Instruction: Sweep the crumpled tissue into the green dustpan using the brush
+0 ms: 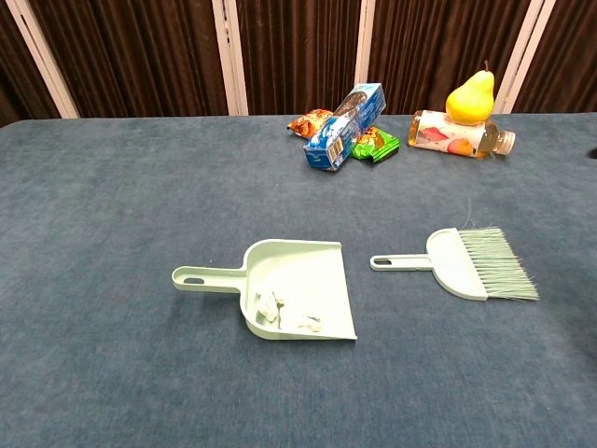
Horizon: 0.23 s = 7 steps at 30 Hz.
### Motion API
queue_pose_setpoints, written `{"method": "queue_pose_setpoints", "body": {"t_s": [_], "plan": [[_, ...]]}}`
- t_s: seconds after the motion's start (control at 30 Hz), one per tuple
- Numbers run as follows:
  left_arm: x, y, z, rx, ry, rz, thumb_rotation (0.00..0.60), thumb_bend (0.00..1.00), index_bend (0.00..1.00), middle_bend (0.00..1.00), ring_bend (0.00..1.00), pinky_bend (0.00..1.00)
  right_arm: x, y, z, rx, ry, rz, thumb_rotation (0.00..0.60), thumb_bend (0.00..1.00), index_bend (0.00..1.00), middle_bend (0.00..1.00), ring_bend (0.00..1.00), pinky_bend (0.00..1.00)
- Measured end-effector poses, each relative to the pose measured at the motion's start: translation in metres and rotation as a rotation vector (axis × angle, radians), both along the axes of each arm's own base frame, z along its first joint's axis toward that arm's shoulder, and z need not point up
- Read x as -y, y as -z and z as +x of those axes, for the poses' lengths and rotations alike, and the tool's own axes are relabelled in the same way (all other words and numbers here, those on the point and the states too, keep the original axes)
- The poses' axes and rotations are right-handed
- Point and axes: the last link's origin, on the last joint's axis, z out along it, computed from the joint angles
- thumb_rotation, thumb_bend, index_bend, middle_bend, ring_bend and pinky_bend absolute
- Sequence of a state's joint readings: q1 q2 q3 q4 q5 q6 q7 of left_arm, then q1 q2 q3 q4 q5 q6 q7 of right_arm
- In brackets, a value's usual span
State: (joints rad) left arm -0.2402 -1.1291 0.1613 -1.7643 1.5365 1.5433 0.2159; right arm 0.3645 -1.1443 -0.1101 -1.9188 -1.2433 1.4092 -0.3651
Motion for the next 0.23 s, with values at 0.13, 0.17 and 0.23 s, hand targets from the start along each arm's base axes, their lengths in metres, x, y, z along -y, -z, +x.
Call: {"method": "queue_pose_setpoints", "body": {"t_s": [0.13,0.17,0.23], "plan": [[0.014,-0.006,-0.021,-0.039,-0.003,0.024,0.600,0.00,0.00,0.00,0.00,0.00,-0.029,-0.022,-0.026,0.018,-0.002,-0.059,0.600,0.33,0.00,0.00,0.00,0.00],[0.017,-0.007,-0.023,-0.036,-0.007,0.024,0.600,0.00,0.00,0.00,0.00,0.00,-0.035,-0.028,-0.030,0.023,-0.008,-0.075,0.600,0.33,0.00,0.00,0.00,0.00],[0.018,-0.006,-0.024,-0.034,-0.005,0.024,0.600,0.00,0.00,0.00,0.00,0.00,-0.046,-0.039,-0.038,0.021,-0.034,-0.112,0.600,0.33,0.00,0.00,0.00,0.00]]}}
